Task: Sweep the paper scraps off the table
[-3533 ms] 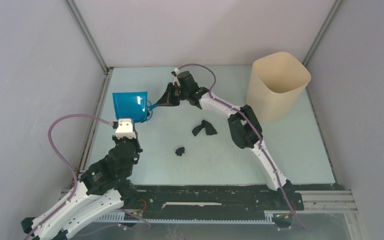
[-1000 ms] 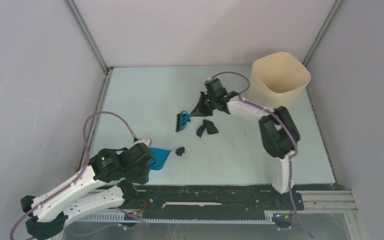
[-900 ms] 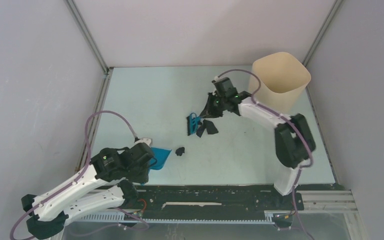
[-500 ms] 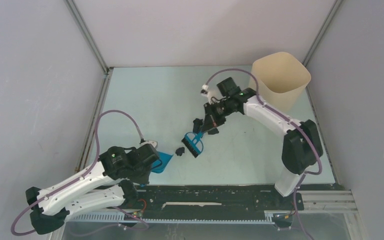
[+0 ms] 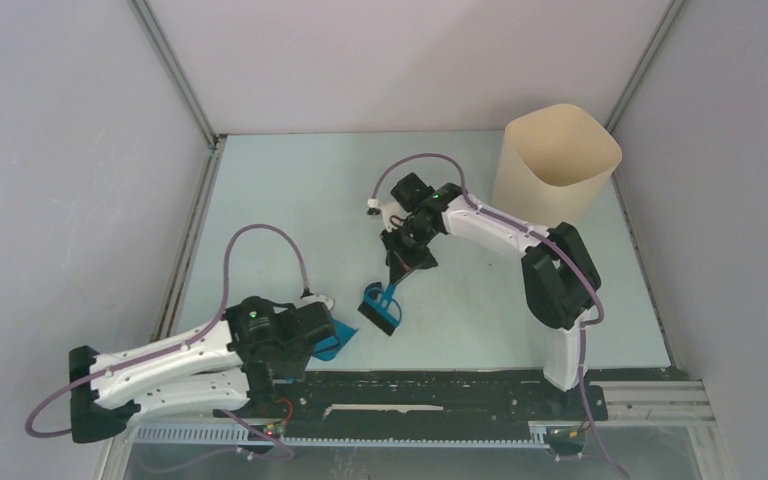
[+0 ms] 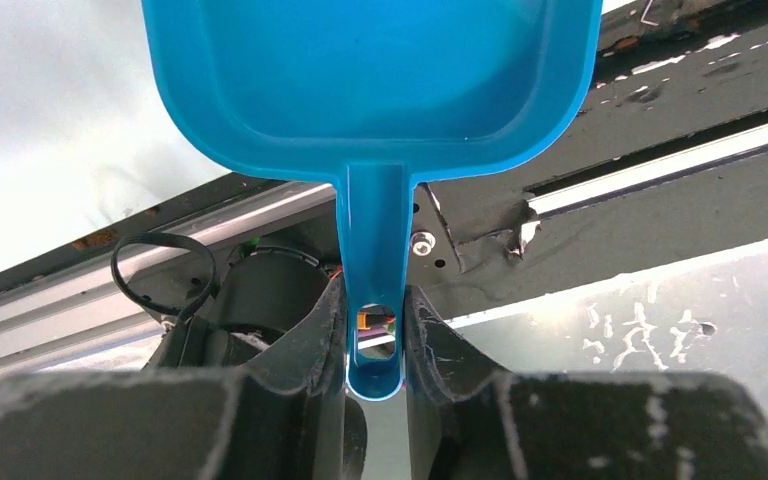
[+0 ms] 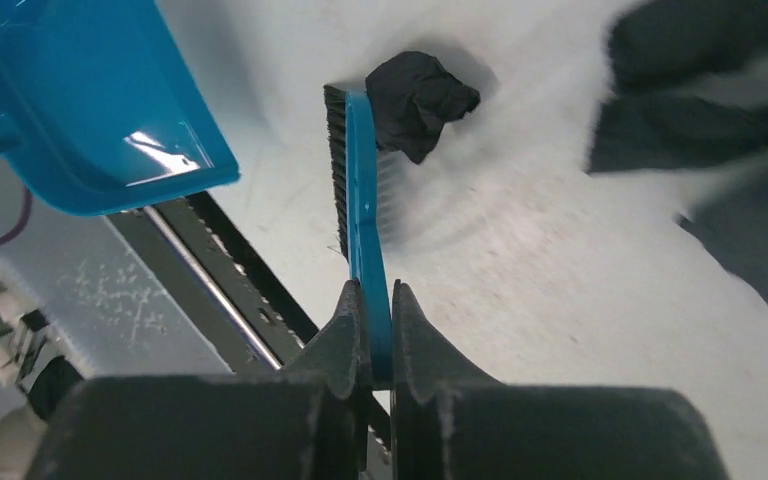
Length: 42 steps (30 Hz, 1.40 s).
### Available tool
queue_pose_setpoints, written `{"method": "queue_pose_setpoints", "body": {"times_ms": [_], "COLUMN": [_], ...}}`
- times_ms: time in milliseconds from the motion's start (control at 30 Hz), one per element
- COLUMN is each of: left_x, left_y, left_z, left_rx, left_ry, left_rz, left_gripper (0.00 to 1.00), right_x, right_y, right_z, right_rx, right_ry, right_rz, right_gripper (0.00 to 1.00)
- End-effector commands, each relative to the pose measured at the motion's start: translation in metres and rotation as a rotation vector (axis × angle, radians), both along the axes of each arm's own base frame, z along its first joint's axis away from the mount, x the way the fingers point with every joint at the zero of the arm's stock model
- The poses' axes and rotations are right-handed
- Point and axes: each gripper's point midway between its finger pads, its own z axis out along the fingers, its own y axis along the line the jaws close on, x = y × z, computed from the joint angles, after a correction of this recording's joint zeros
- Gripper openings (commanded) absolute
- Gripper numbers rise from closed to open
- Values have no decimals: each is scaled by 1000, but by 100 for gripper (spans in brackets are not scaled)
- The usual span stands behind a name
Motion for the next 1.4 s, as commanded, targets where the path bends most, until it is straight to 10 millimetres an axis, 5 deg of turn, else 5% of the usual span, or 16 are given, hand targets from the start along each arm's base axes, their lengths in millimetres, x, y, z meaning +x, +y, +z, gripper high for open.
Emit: {"method": "queue_pose_setpoints", "body": {"times_ms": [0,167,300,567,733,933,1167,1267,1367], "left_x": [7,17,24,34,37,40,57,65,68], "left_y": [-17,-39,-71,-99,-113,-118,-120,-124,-125], "left_z": [1,1,1,-11,-22,-28,-40,-45,-50], "left_rx": [13,14,-64,0,-18,-37,-5,6,22], "left_ry": [-7,-15,-18,35,75,84,58,38,35], "left_rz": [-90,-165,-237,-302,-271,-244,-203,-198,-201], "left_gripper": [0,0,0,1,0,0,0,0,0], "right_x": [29,26,55,159,180,137,30,-23,-46], "right_y": [-43,-66,-98,-155,-144,-107,-80,-78,-73], "right_z": [30,99,134,117,93,56,28,41,73], "right_rx": [-57,193,252,-162,-311,-348,-298,-221,-75], "right_ry": [-190,-186,-265,-599,-694,-614,-391,-241,-187], "right_rz": [-102,-82,-154,-391,-343,-176,54,133,141], "right_gripper": [0,0,0,0,0,0,0,0,0]}}
